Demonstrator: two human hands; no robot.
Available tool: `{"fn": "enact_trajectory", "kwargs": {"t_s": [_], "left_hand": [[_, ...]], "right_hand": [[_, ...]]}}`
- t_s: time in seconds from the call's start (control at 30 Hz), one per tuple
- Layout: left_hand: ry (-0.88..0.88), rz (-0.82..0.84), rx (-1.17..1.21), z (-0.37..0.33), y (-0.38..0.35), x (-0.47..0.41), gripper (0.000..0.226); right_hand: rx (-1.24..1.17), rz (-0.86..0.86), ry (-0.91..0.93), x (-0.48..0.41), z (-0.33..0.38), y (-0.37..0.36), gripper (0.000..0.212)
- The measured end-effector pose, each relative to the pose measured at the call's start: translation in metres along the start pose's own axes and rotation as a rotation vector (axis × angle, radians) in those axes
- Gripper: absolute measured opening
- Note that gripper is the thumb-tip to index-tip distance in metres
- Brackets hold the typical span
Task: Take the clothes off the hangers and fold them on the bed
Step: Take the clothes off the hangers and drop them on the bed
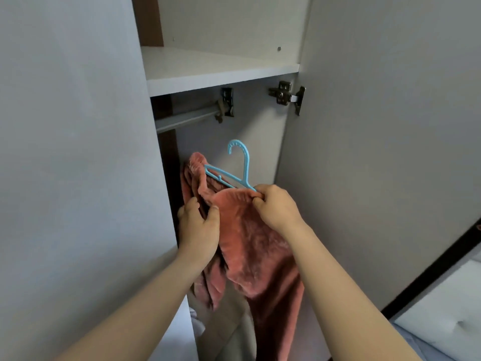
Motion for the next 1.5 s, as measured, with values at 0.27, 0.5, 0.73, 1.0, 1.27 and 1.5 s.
{"fn": "enact_trajectory", "kwargs": {"t_s": [0.27, 0.5, 0.73, 1.0, 1.27, 1.5], "left_hand": [[-0.04, -0.158, 0.043, -0.009, 0.014, -0.008, 0.056], [-0.105, -0.222, 0.064, -0.027, 0.018, -0.014, 0.049], [-0.097, -0.247, 0.059, -0.02, 0.017, -0.02, 0.048], [-0.036, -0.268, 0.003, -0.01, 0.016, -0.03, 0.048], [-0.019, -0.264, -0.013, -0.008, 0.017, -0.032, 0.049], [0.015, -0.252, -0.014, -0.006, 0.016, -0.031, 0.049]], "right_hand": [[-0.078, 0.024, 0.041, -0.066, 0.037, -0.036, 0.019], [-0.147, 0.008, 0.048, -0.116, 0.054, -0.048, 0.02], [-0.147, 0.03, 0.024, -0.155, 0.068, -0.078, 0.028], [-0.098, 0.117, 0.064, -0.161, 0.079, -0.109, 0.03], [-0.072, 0.103, 0.083, -0.174, 0.087, -0.107, 0.032], [-0.022, 0.13, 0.087, -0.168, 0.085, -0.118, 0.031]]}}
Point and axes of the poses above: each hand's wrist, its own x-axis away from the middle knuckle, its own y-axis out of the back of the hand, z = x × y, the point moved 10 cm from there along -x, towards the middle knuckle, and after that the axes turned 15 degrees about -z, right-handed, at the moved point
